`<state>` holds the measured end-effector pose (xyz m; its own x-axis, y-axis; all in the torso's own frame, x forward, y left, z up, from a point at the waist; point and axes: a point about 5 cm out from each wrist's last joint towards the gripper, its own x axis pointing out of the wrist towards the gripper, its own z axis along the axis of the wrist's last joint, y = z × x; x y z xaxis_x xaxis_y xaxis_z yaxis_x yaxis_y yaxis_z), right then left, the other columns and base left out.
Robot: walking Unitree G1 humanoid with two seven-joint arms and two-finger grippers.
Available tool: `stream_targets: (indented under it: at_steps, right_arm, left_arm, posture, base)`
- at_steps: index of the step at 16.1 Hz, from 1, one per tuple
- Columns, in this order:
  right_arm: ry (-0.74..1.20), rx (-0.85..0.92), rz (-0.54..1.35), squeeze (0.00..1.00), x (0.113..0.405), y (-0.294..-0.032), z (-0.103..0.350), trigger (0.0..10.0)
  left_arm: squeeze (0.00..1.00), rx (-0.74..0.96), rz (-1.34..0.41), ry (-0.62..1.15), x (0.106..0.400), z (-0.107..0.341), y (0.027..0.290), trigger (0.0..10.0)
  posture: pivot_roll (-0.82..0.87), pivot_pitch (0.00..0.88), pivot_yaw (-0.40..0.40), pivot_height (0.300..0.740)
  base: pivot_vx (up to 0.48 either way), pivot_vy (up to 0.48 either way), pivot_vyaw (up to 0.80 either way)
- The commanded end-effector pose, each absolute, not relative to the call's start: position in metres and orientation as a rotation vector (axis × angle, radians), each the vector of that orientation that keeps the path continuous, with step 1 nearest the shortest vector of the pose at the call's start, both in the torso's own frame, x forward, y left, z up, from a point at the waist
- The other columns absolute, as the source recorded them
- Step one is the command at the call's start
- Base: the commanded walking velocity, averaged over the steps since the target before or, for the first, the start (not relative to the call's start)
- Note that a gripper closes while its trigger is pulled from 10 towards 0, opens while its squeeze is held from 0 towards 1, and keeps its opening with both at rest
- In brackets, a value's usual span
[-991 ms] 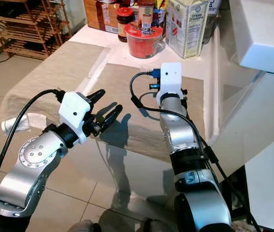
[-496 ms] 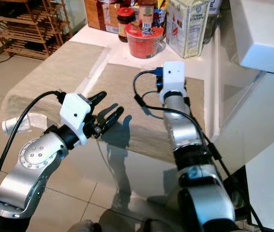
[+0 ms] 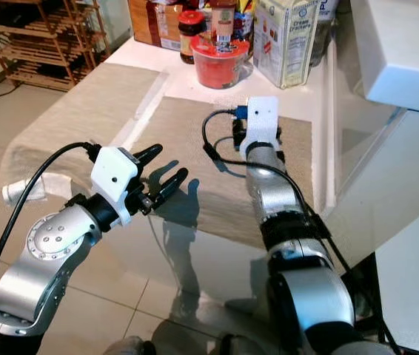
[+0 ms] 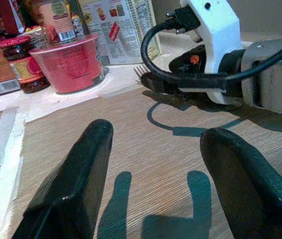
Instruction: Setting the table
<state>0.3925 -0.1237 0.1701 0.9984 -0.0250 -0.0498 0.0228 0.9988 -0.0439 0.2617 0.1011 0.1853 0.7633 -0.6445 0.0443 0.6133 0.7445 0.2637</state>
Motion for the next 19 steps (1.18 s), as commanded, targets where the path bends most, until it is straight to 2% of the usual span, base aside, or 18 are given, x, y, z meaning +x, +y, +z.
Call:
stream_targets:
  at_steps: [1,6,8,9,17,19]
  right_arm:
    - [0.104,0.002,-0.019,0.00,0.393,-0.123,0.166,10.0]
    - [0.252,-0.019,-0.058,0.00,0.391,-0.129,0.145,10.0]
    - [0.253,-0.020,-0.056,0.00,0.391,-0.129,0.146,10.0]
    - [0.249,-0.019,-0.051,1.00,0.390,-0.128,0.148,10.0]
    - [0.173,0.000,-0.028,1.00,0.385,-0.122,0.173,10.0]
    - [0.173,-0.048,-0.027,1.00,0.384,-0.123,0.172,10.0]
  left_arm:
    - [0.00,0.240,-0.703,-0.149,0.259,0.189,0.100,10.0]
    - [0.00,0.233,-0.703,-0.155,0.260,0.191,0.098,10.0]
    - [0.00,0.234,-0.703,-0.157,0.261,0.191,0.098,10.0]
    - [0.00,0.234,-0.700,-0.160,0.261,0.192,0.098,10.0]
    - [0.00,0.234,-0.698,-0.165,0.262,0.193,0.097,10.0]
    - [0.00,0.233,-0.700,-0.166,0.262,0.194,0.097,10.0]
  posture:
    - [0.11,0.099,0.031,0.740]
    - [0.10,0.098,0.030,0.740]
    - [0.10,0.098,0.029,0.740]
    - [0.10,0.097,0.028,0.740]
    - [0.10,0.102,0.033,0.740]
    - [0.10,0.105,0.032,0.740]
  base:
    - [0.000,0.000,0.00]
    - [0.000,0.000,0.00]
    - [0.000,0.000,0.00]
    - [0.000,0.000,0.00]
    - [0.000,0.000,0.00]
    - [0.000,0.000,0.00]
